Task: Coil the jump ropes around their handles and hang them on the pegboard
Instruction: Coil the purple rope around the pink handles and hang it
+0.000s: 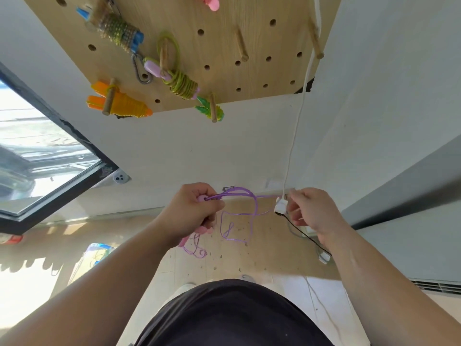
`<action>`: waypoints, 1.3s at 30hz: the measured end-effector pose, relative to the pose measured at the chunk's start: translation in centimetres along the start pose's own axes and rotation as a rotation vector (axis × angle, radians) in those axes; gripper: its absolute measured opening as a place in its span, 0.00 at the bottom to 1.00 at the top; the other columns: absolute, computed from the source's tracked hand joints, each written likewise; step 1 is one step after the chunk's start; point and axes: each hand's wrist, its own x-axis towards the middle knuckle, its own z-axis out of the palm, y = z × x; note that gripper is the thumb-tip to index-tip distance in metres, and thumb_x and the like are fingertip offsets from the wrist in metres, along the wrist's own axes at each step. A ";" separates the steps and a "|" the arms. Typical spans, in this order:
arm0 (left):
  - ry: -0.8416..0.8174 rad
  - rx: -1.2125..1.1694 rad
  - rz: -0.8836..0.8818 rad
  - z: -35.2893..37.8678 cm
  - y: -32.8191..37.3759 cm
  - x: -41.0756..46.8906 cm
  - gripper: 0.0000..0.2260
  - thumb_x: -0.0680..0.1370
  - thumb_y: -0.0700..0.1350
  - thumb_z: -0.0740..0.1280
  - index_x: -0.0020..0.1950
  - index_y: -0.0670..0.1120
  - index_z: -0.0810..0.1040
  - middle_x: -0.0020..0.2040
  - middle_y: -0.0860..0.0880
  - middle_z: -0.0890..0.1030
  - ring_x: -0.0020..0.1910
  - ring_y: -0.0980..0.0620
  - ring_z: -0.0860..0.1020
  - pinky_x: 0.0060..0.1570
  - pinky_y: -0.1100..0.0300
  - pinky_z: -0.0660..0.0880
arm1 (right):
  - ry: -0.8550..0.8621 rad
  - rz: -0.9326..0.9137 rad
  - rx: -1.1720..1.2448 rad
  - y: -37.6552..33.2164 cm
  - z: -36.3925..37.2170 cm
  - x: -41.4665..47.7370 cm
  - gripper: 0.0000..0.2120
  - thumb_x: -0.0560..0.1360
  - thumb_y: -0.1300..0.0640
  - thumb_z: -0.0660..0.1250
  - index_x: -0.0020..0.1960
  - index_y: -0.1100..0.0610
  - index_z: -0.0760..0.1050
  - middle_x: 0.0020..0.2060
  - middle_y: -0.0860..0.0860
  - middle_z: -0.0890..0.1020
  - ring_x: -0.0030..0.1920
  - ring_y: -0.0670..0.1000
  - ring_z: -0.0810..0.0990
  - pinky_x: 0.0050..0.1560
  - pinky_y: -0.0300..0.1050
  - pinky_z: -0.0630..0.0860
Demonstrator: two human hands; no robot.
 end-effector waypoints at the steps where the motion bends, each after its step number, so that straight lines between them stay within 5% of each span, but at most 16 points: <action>1: 0.019 0.044 0.021 0.0 0.7 -0.2 0.06 0.77 0.36 0.71 0.43 0.35 0.78 0.30 0.42 0.76 0.27 0.47 0.74 0.29 0.57 0.73 | 0.006 -0.023 -0.094 0.5 0.2 0.0 0.14 0.81 0.49 0.64 0.56 0.59 0.79 0.45 0.54 0.81 0.38 0.50 0.78 0.44 0.52 0.77; 4: 0.045 0.362 0.146 0.2 1.7 -0.4 0.06 0.75 0.42 0.72 0.39 0.42 0.80 0.30 0.49 0.78 0.26 0.53 0.74 0.28 0.61 0.72 | -0.172 -0.215 -0.194 0.0 1.1 -1.2 0.32 0.74 0.43 0.73 0.75 0.47 0.68 0.67 0.43 0.73 0.66 0.43 0.72 0.63 0.42 0.69; 7: 0.022 0.593 0.278 0.3 2.6 -0.9 0.06 0.74 0.45 0.71 0.37 0.50 0.79 0.30 0.53 0.78 0.29 0.53 0.74 0.33 0.54 0.76 | -0.413 -0.455 -0.325 -2.2 3.2 -3.1 0.44 0.69 0.39 0.77 0.79 0.41 0.60 0.74 0.35 0.63 0.73 0.35 0.61 0.71 0.37 0.61; 9: 0.048 0.705 0.383 0.3 3.2 -1.4 0.05 0.75 0.47 0.70 0.38 0.51 0.79 0.30 0.54 0.77 0.32 0.54 0.74 0.34 0.54 0.74 | -0.437 -0.489 -0.327 -3.2 4.6 -3.8 0.25 0.75 0.43 0.73 0.70 0.40 0.72 0.65 0.38 0.76 0.65 0.38 0.73 0.68 0.42 0.71; 11: 0.093 0.773 0.473 -0.2 3.3 -1.6 0.05 0.76 0.47 0.70 0.40 0.51 0.79 0.32 0.54 0.77 0.33 0.56 0.74 0.39 0.62 0.71 | -0.444 -0.492 -0.300 -4.1 5.4 -4.4 0.06 0.80 0.46 0.66 0.50 0.47 0.80 0.44 0.45 0.83 0.48 0.50 0.81 0.55 0.58 0.78; 13: 0.095 0.782 0.492 -1.2 2.6 -1.4 0.04 0.77 0.47 0.70 0.42 0.51 0.80 0.33 0.55 0.78 0.33 0.56 0.74 0.47 0.63 0.72 | -0.488 -0.447 -0.211 -4.7 5.5 -4.9 0.11 0.80 0.50 0.64 0.41 0.51 0.77 0.34 0.48 0.80 0.40 0.56 0.81 0.46 0.59 0.78; 19: 0.012 0.512 0.325 -1.9 -0.8 -1.1 0.12 0.77 0.42 0.70 0.35 0.53 0.76 0.28 0.57 0.74 0.26 0.58 0.72 0.29 0.66 0.65 | -0.435 -0.522 -0.087 -6.5 6.7 -6.8 0.17 0.85 0.55 0.58 0.43 0.58 0.81 0.26 0.44 0.72 0.28 0.42 0.70 0.36 0.35 0.67; 22: 0.019 0.474 0.286 -2.6 -1.8 -1.6 0.07 0.76 0.41 0.69 0.39 0.51 0.79 0.30 0.52 0.74 0.28 0.56 0.68 0.31 0.61 0.66 | -0.344 -0.557 -0.029 -7.1 7.4 -7.6 0.16 0.85 0.58 0.58 0.46 0.60 0.81 0.27 0.46 0.78 0.28 0.42 0.71 0.34 0.31 0.66; 26: -0.133 0.285 0.271 -3.7 -2.6 -2.8 0.03 0.79 0.43 0.69 0.47 0.49 0.81 0.38 0.49 0.84 0.31 0.53 0.74 0.35 0.56 0.73 | -0.345 -0.549 0.120 -7.9 8.5 -9.1 0.15 0.86 0.56 0.56 0.52 0.59 0.81 0.35 0.55 0.83 0.29 0.53 0.69 0.32 0.45 0.67; 30: -0.224 -0.001 0.289 -4.7 -2.8 -4.4 0.05 0.78 0.45 0.74 0.53 0.52 0.82 0.46 0.41 0.84 0.45 0.36 0.82 0.42 0.41 0.80 | -0.357 -0.546 0.334 -8.5 10.4 -10.8 0.16 0.83 0.49 0.56 0.55 0.57 0.79 0.38 0.60 0.84 0.27 0.52 0.65 0.30 0.43 0.65; 33: -0.255 -0.111 0.299 -5.6 -3.2 -5.5 0.12 0.76 0.40 0.76 0.55 0.54 0.81 0.47 0.49 0.83 0.45 0.49 0.82 0.40 0.50 0.79 | -0.357 -0.523 0.389 -8.6 11.2 -11.8 0.16 0.83 0.49 0.55 0.54 0.56 0.79 0.37 0.62 0.83 0.26 0.52 0.64 0.29 0.42 0.64; 37: -0.284 -0.152 0.202 -6.9 -4.7 -6.2 0.13 0.75 0.43 0.74 0.59 0.49 0.79 0.50 0.44 0.83 0.47 0.44 0.82 0.44 0.33 0.77 | -0.275 -0.473 0.454 -8.8 12.0 -13.2 0.16 0.86 0.54 0.53 0.54 0.55 0.79 0.36 0.60 0.82 0.27 0.52 0.64 0.29 0.42 0.63; 39: -0.358 -0.164 0.171 -7.2 -5.4 -6.6 0.14 0.75 0.45 0.72 0.60 0.45 0.80 0.52 0.43 0.84 0.49 0.47 0.82 0.51 0.35 0.78 | -0.253 -0.455 0.482 -9.1 12.3 -14.0 0.16 0.86 0.56 0.52 0.54 0.55 0.78 0.37 0.58 0.82 0.27 0.51 0.64 0.29 0.42 0.62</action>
